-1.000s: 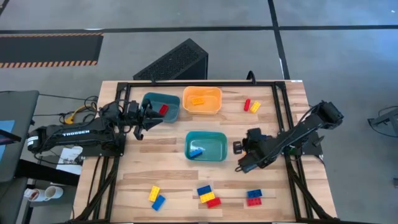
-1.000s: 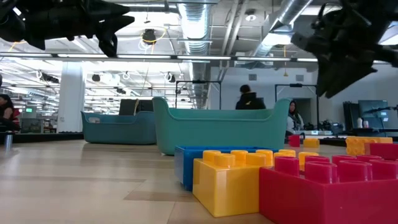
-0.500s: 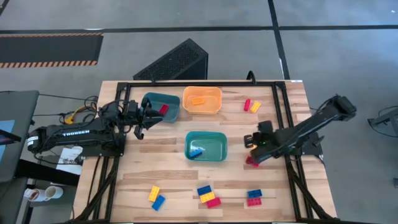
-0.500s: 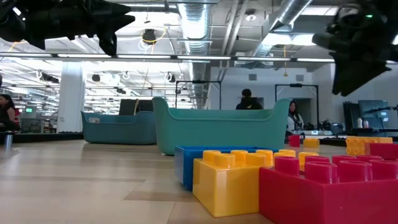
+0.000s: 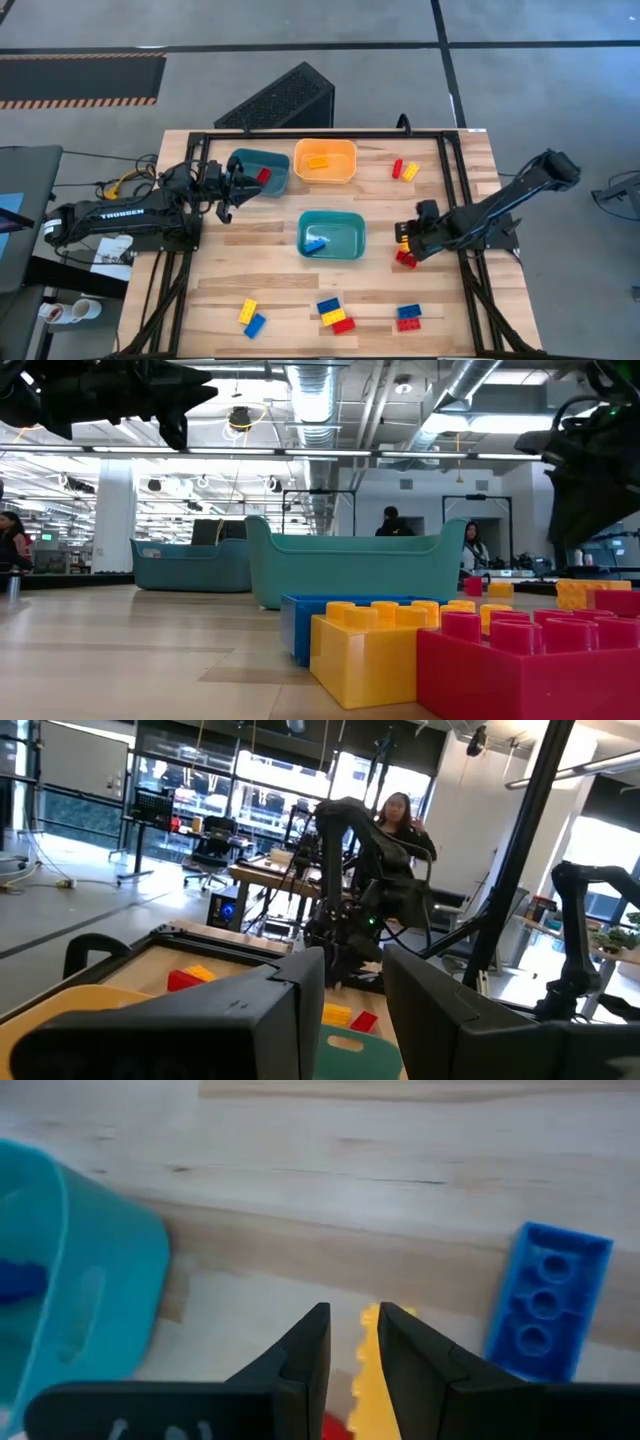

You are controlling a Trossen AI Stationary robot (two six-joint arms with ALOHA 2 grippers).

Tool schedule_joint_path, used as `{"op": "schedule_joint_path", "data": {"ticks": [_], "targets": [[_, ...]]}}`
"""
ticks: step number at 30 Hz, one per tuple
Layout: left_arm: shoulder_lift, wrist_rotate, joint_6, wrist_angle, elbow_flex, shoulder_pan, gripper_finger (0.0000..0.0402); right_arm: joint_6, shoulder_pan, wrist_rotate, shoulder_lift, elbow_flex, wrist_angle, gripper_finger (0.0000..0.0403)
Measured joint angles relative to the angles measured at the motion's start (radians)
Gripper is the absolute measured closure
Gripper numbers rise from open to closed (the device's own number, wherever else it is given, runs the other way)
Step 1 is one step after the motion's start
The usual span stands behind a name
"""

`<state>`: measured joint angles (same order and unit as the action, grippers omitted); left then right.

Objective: Sort & place blocks by color
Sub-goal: Put the red game piece into the blue bin

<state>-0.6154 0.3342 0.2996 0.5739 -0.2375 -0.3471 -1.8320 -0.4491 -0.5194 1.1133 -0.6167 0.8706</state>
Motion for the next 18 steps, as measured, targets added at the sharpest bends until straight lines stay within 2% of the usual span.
{"op": "schedule_joint_path", "data": {"ticks": [8,16,18], "targets": [[0.0,-0.001,0.001,-0.007,0.0,0.0,0.031,0.0,0.0,0.015,0.055,0.0,-0.001,0.0292],[0.0,-0.006,0.002,-0.008,0.0,0.0,0.031,0.02,0.0,0.091,0.049,0.0,0.012,0.0292],[0.0,-0.006,0.002,-0.013,0.0,0.0,0.031,0.089,0.0,0.164,0.05,-0.007,0.008,0.0291]]}}
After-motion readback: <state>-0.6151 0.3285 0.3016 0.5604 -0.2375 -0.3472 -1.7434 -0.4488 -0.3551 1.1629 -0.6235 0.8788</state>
